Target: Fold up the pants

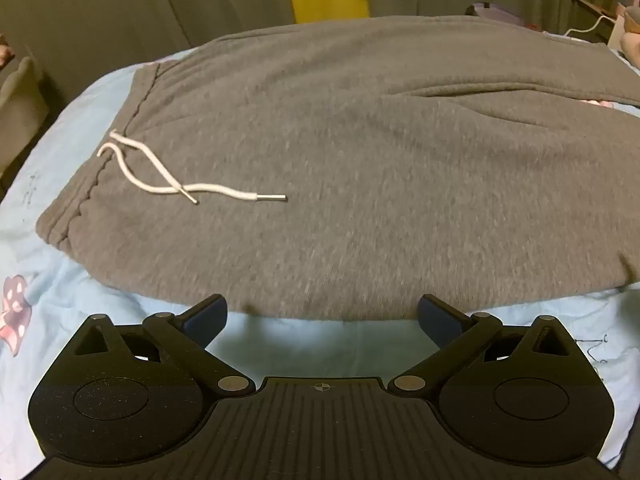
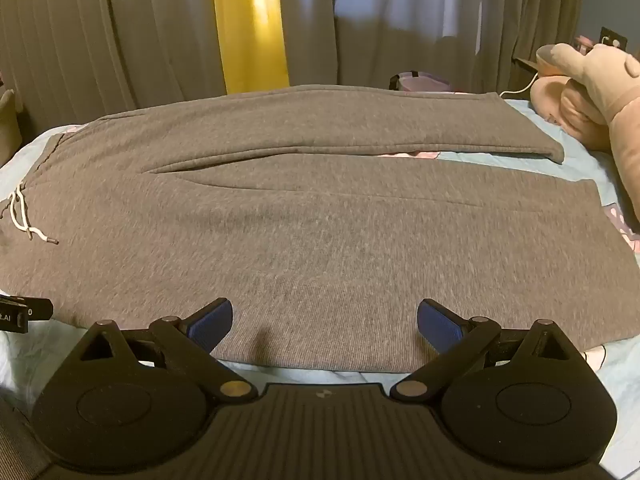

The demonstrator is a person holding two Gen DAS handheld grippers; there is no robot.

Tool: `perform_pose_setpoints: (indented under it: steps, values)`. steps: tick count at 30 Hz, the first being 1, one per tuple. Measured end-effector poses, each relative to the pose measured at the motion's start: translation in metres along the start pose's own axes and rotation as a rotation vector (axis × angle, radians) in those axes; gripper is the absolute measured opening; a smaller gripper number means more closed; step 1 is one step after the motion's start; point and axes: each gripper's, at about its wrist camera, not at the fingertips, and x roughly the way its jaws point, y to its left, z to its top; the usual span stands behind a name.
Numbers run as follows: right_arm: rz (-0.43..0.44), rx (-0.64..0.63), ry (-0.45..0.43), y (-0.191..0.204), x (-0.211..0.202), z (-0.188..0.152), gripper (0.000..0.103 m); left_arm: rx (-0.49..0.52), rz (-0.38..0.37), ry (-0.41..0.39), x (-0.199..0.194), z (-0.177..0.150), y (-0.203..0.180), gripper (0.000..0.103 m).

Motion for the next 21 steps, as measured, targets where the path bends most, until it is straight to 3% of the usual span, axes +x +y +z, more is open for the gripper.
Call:
perform_pose_setpoints:
  steps: [21]
  values:
    - [0.002, 0.001, -0.002, -0.0011, 0.0034, -0.0002, 0.099, -0.016, -0.012, 0.024, 0.0041, -0.0033, 0.0005, 0.103]
